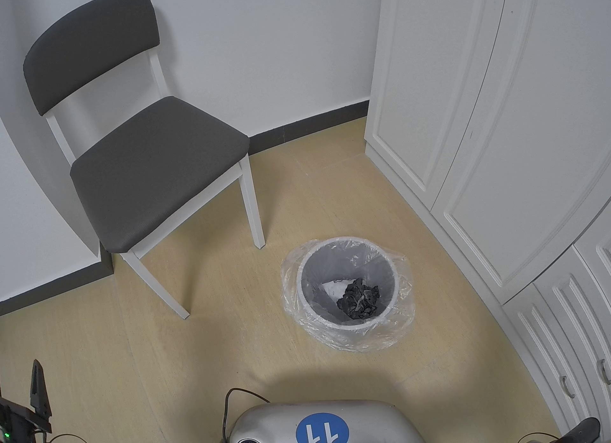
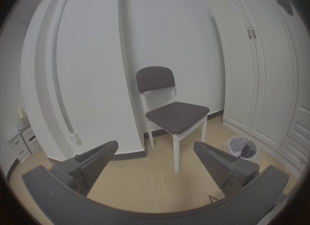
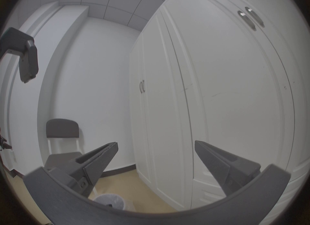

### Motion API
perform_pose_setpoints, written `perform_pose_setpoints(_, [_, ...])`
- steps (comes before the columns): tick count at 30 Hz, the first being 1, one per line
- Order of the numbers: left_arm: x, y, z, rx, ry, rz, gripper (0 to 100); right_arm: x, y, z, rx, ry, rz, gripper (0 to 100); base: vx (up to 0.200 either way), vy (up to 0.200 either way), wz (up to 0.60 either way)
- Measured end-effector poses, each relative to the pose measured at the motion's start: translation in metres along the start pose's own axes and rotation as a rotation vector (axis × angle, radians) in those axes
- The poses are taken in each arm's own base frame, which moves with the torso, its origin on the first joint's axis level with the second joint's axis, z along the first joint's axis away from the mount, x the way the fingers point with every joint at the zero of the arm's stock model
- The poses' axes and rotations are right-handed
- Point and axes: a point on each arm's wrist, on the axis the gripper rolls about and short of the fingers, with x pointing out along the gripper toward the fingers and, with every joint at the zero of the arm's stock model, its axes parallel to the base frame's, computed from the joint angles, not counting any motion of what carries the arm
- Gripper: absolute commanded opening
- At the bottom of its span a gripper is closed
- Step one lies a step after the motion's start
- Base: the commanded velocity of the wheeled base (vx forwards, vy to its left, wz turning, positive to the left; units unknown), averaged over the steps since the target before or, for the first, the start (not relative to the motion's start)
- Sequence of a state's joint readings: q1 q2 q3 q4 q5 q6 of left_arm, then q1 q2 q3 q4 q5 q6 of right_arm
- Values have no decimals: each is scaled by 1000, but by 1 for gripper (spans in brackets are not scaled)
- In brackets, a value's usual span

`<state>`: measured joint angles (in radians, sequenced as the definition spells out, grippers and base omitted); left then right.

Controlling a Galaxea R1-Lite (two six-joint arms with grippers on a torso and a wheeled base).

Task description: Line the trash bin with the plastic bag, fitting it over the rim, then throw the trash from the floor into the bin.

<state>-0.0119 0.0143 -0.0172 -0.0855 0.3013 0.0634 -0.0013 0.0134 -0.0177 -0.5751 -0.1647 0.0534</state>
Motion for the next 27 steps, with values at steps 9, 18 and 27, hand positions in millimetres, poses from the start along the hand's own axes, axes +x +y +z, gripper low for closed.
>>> perform_pose_setpoints(9, [0, -4, -1, -22, 8, -167, 100, -2, -1, -19, -49, 187, 22, 100, 0, 0, 0])
perform_pose_setpoints(18, [0, -4, -4, -85, 35, -173, 100, -6, -2, -36, -90, 359, 21, 100, 0, 0, 0])
perform_pose_setpoints(27, [0, -4, -3, -60, 32, -155, 100, -12, -4, -49, -157, 500, 17, 100, 0, 0, 0])
